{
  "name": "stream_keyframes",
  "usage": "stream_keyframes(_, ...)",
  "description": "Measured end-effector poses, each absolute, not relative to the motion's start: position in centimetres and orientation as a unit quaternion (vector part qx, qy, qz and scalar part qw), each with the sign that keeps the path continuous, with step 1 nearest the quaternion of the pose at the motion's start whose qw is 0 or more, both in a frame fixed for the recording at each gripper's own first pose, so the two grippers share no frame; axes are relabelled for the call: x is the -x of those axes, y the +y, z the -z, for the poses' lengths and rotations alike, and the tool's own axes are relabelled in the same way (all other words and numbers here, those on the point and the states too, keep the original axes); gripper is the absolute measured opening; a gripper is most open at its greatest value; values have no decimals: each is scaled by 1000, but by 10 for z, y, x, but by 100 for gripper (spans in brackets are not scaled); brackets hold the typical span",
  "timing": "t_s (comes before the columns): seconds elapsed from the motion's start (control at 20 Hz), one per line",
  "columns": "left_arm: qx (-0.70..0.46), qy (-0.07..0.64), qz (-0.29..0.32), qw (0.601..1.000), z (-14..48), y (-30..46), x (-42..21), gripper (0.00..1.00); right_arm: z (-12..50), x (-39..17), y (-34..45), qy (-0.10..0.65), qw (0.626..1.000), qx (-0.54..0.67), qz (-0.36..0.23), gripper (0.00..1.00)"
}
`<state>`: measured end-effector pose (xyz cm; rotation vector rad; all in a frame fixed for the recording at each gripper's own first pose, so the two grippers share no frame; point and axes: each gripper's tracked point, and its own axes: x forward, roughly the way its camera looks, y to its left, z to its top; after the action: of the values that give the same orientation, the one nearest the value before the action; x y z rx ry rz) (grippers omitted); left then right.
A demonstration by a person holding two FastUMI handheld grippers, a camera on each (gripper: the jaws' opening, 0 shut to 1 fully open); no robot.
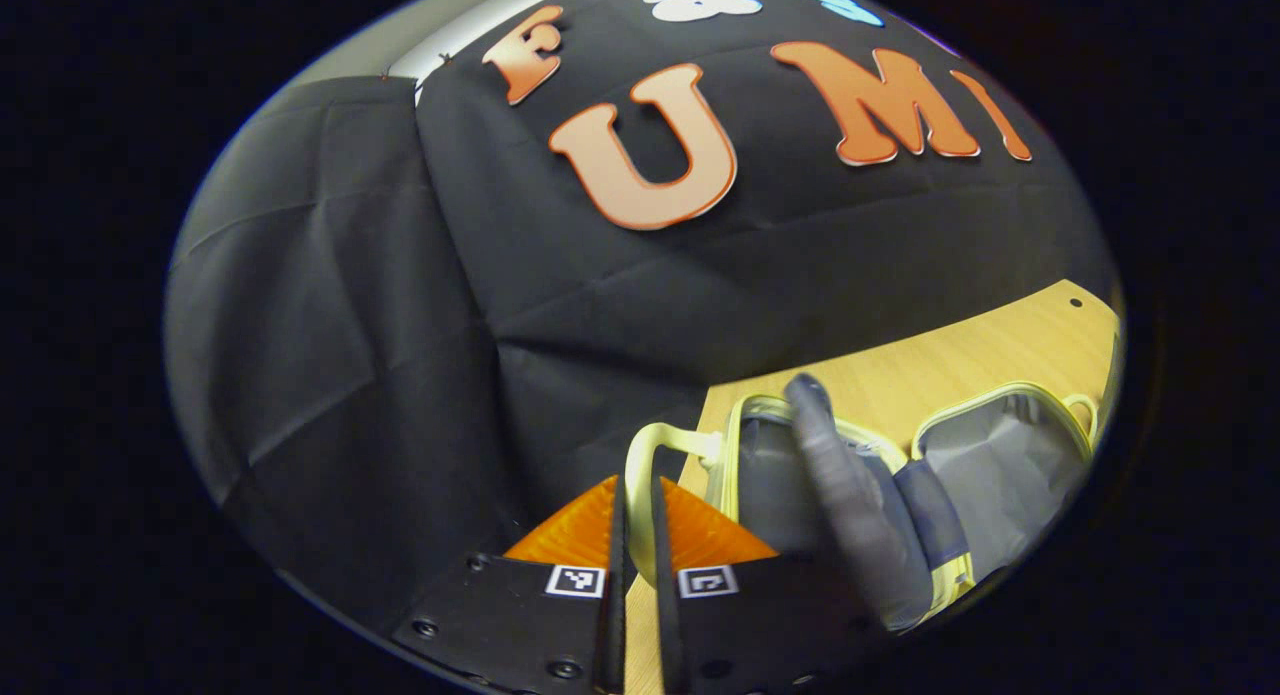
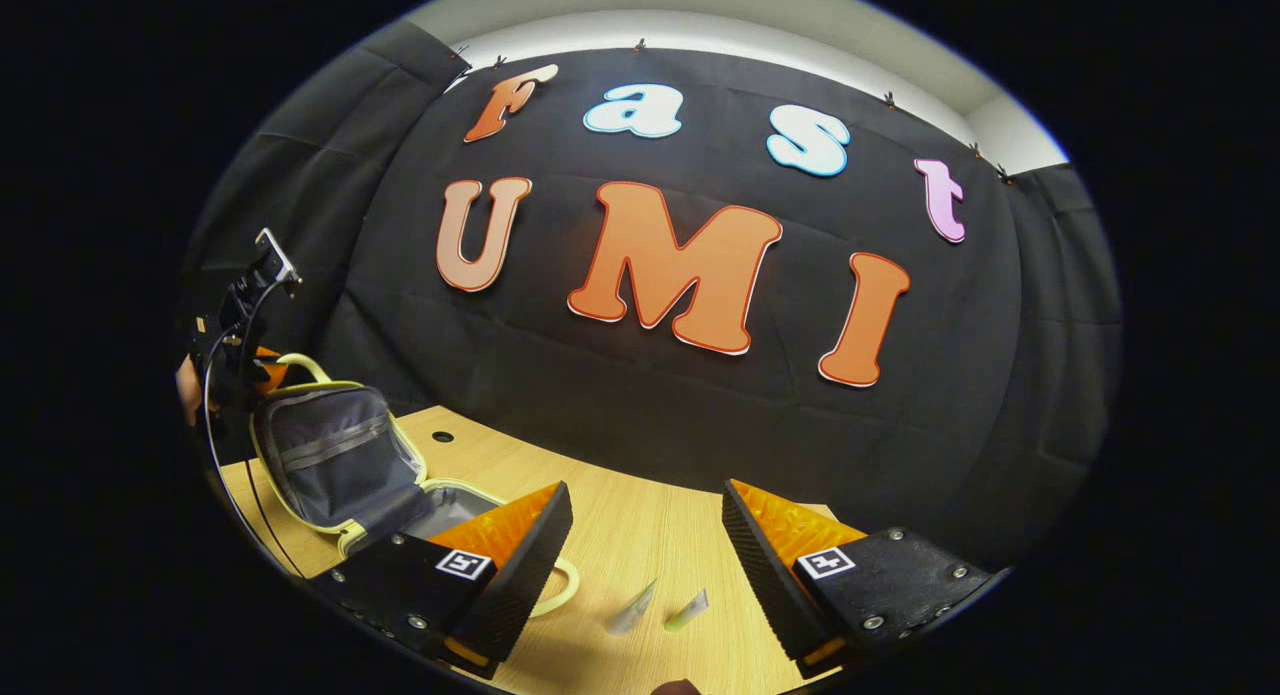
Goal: First open the suitcase, pack the skin care products into it, and then close the suitcase.
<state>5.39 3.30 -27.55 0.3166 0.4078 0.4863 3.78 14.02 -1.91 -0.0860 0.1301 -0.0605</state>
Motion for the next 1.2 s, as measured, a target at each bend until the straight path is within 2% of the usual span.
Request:
stream_keyframes(0.05, -143, 189, -227, 945, 273, 23, -58, 22, 17, -38, 140, 62, 997, 40, 33, 95)
stream_keyframes(0.1, -139, 178, -217, 950, 270, 12, -63, 22, 15, -39, 141, 61, 997, 37, 32, 95)
stream_keyframes(0.15, -143, 170, -209, 952, 265, 7, -60, 27, 14, -40, 143, 60, 997, 35, 31, 95)
stream_keyframes(0.2, -148, 159, -198, 956, 259, -7, -57, 44, 13, -42, 144, 59, 997, 35, 30, 95)
stream_keyframes(0.3, -142, 133, -176, 965, 243, -37, -58, 67, 12, -44, 143, 56, 997, 36, 27, 95)
stream_keyframes(0.35, -134, 123, -164, 970, 235, -53, -60, 74, 12, -43, 142, 55, 997, 37, 26, 95)
stream_keyframes(0.4, -128, 110, -154, 974, 230, -69, -59, 74, 13, -42, 139, 55, 997, 37, 25, 95)
stream_keyframes(0.45, -121, 101, -143, 977, 224, -87, -60, 84, 13, -42, 136, 55, 998, 36, 24, 95)
stream_keyframes(0.6, -102, 83, -105, 986, 216, -141, -62, 92, 15, -39, 125, 54, 998, 35, 21, 96)
stream_keyframes(0.65, -97, 78, -91, 988, 214, -161, -63, 100, 16, -38, 120, 54, 998, 35, 20, 95)
stream_keyframes(0.7, -94, 73, -76, 990, 215, -183, -62, 98, 17, -36, 115, 54, 998, 36, 17, 95)
stream_keyframes(0.8, -91, 68, -49, 992, 217, -224, -62, 100, 18, -33, 103, 55, 998, 40, 15, 96)
stream_keyframes(1.2, -69, 89, 63, 992, 255, -390, -66, 98, 20, -24, 50, 51, 997, 46, 22, 95)
